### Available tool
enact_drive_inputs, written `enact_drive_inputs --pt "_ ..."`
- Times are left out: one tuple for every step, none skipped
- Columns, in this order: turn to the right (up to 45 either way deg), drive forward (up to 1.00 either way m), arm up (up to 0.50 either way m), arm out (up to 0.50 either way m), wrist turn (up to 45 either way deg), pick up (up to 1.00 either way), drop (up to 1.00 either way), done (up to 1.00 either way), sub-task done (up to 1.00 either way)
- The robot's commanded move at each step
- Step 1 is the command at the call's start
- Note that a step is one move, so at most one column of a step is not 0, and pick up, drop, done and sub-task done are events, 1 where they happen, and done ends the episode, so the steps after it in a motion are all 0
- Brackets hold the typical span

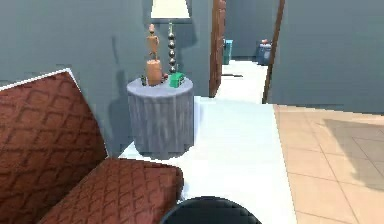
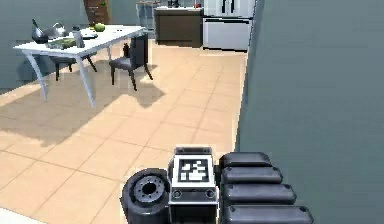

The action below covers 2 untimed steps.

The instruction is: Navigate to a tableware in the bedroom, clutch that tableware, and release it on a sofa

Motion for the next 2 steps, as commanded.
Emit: enact_drive_inputs --pt "-45.0 0.0 0.0 0.0 0.0 0.0 0.0 0.0 0.0" --pt "-45.0 0.0 0.0 0.0 0.0 0.0 0.0 0.0 0.0"
